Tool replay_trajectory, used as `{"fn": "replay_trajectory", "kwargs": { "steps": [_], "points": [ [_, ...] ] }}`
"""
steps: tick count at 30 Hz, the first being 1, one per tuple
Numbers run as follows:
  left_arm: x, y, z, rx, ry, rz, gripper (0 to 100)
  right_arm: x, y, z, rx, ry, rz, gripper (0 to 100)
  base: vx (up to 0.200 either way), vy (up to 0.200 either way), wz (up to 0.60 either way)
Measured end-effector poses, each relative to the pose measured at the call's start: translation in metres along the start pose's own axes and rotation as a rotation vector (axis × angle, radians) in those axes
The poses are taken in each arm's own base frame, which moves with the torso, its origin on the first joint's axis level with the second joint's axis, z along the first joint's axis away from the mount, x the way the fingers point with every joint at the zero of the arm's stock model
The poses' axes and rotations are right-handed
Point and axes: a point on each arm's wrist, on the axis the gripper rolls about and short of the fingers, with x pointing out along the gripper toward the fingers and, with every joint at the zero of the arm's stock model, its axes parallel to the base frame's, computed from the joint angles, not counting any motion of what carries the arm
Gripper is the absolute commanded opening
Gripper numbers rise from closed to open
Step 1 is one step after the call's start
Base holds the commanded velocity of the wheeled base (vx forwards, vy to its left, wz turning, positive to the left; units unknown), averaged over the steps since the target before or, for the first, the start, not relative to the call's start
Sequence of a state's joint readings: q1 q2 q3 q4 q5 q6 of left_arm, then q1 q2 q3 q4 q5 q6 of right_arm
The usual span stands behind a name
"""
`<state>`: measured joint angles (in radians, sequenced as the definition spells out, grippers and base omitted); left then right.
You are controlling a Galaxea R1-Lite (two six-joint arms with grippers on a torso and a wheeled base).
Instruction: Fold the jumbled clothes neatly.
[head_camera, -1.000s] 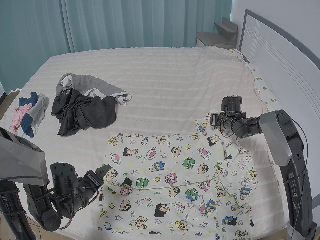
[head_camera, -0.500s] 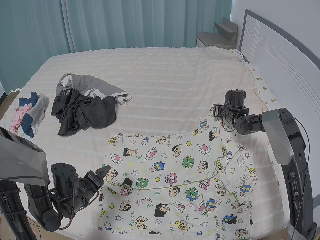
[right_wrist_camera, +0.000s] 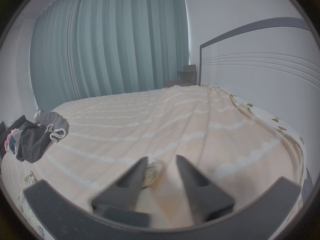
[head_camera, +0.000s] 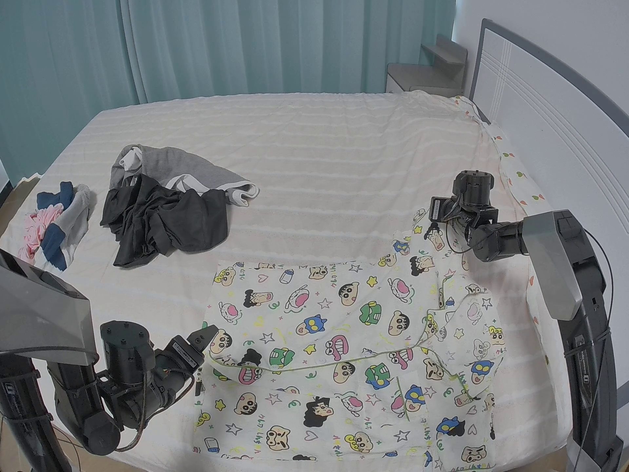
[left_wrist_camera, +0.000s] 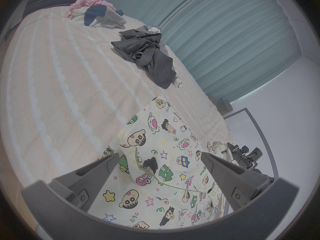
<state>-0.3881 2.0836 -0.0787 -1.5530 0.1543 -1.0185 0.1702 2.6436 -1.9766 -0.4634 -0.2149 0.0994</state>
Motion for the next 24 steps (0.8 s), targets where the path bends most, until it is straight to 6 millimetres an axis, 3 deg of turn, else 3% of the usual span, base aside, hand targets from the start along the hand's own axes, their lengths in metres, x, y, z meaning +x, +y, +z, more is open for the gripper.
{"fn": "replay_trajectory", "kwargs": {
  "steps": [11, 14, 24],
  "points": [
    [0.0, 0.0, 0.0, -0.001, 0.001, -0.002, 100, -0.019, -0.011, -0.006, 0.071, 0.091, -0.018, 100, 0.0, 0.0, 0.0],
    [0.0, -0.001, -0.001, -0.001, 0.004, -0.004, 100, -0.033, -0.017, -0.002, 0.093, 0.122, -0.025, 100, 0.0, 0.0, 0.0],
    [-0.004, -0.006, -0.01, -0.002, 0.04, -0.025, 100, -0.108, -0.038, -0.007, 0.172, 0.252, -0.016, 100, -0.2, 0.0, 0.0]
  ]
}}
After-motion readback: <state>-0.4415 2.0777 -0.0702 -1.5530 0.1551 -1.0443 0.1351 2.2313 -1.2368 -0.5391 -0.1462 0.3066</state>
